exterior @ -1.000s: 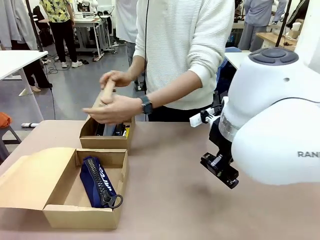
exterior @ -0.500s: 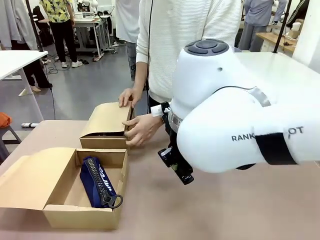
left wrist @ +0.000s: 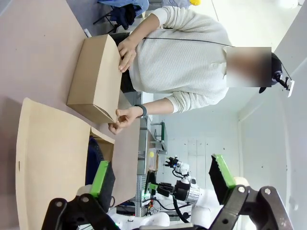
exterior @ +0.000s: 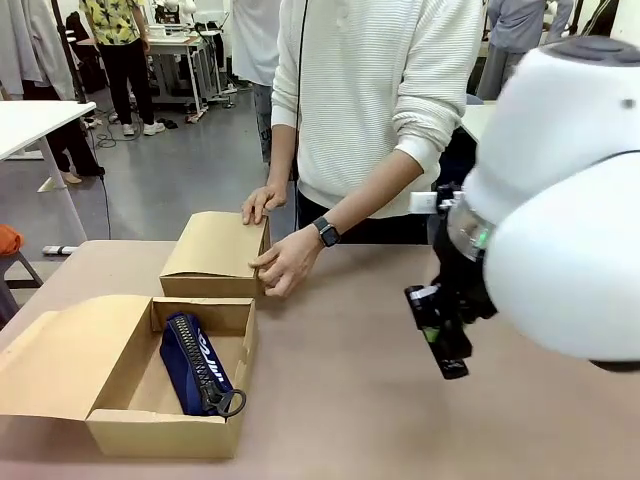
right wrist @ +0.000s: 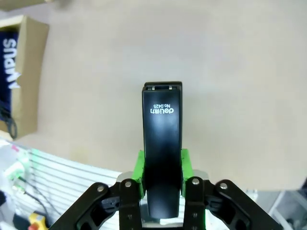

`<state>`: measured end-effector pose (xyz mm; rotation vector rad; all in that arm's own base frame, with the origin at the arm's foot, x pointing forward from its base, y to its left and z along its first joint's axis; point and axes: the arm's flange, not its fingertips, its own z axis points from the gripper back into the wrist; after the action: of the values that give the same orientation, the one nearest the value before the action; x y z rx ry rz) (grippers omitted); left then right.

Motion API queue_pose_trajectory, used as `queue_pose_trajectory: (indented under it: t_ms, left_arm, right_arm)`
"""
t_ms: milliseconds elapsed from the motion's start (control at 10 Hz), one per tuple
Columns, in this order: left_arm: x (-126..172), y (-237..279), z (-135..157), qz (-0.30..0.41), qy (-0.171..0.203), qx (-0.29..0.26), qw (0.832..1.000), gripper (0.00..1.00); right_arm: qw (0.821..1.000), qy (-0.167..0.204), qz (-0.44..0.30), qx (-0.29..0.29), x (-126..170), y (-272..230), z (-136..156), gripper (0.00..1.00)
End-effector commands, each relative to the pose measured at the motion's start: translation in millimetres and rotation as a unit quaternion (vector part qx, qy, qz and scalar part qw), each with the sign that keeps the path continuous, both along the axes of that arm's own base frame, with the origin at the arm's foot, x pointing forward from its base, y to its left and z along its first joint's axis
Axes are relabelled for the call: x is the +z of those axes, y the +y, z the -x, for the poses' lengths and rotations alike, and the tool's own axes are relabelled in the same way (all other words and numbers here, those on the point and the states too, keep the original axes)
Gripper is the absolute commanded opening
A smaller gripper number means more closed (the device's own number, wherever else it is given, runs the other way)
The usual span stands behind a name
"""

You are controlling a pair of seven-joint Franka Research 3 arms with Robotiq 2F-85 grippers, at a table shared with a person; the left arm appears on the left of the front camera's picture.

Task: Place items inside the box.
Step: Pick up a Pencil pouch or Stapler and place it inside the Mailer Box closest to the robot.

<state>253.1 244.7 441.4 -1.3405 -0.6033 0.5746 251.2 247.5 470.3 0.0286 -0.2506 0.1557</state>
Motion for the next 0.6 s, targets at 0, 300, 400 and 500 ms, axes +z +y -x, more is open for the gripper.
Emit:
queue_pose_trajectory:
  t_ms: [0,300,400,500]
  left_arm:
    - [0,0,1,0.000,-0.011,-0.002,1.000,1.00]
    - [0,0,1,0.000,-0.011,-0.002,1.000,1.00]
    - [0,0,1,0.000,-0.011,-0.002,1.000,1.00]
    - [0,0,1,0.000,-0.011,-0.002,1.000,1.00]
  right_arm:
    - [0.999,-0.002,0.030,-0.018,-1,14,4,0.32]
    - [0.999,-0.029,0.008,-0.014,0,18,4,0.32]
    - [0.998,-0.063,-0.019,0.010,4,31,6,0.32]
    - [0.995,-0.086,-0.036,0.033,8,59,0,0.32]
